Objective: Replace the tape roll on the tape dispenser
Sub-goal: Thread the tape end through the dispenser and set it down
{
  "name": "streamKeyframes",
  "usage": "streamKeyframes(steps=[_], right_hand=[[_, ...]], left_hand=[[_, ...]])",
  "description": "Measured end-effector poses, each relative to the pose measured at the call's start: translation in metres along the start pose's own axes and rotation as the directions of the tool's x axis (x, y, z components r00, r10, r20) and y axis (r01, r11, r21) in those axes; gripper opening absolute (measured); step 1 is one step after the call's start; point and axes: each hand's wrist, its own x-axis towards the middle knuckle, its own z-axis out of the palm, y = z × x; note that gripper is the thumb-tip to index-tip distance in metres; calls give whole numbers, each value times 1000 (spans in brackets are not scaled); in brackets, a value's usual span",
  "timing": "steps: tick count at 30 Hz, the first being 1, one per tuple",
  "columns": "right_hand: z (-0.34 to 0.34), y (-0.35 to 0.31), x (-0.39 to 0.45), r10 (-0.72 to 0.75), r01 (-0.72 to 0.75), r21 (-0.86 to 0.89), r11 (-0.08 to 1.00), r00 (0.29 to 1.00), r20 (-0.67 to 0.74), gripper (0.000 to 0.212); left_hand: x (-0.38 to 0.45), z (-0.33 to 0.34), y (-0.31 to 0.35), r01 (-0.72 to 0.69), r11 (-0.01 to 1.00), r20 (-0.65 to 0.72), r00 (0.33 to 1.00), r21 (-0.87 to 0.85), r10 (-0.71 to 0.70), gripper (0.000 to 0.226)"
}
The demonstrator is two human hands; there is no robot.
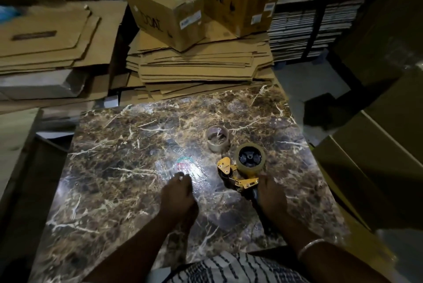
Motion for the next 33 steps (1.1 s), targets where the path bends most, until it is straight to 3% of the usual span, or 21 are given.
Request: streamKeyframes(steps=[2,5,9,15,21,29,33], right_hand=[[-1,-14,-10,-93,89,-72,993,995,-42,45],[6,-21,-13,-353,336,-240,911,935,-31,47],[11,-16,-9,-430,456,-295,840,890,152,56],[22,-17,-5,-449,465,-386,797,883,138,39],[25,-7,1,-513,529,-461,712,841,172,30],[28,-6,2,-515,540,-473,696,835,195,36],[26,-6,2,-517,546,-474,690,831,206,35]], left_hand=[[0,2,21,-121,989,68,990,-84,127,49],[4,2,43,-148,969,156,971,-199,180,70],[12,2,64,-184,970,112,973,-162,203,48],[25,4,58,-152,977,121,978,-152,171,21],[47,-5,41,-307,944,223,918,-124,327,28],[69,-17,24,-393,894,246,864,-213,439,18],[81,-24,24,-487,849,288,799,-204,527,24]])
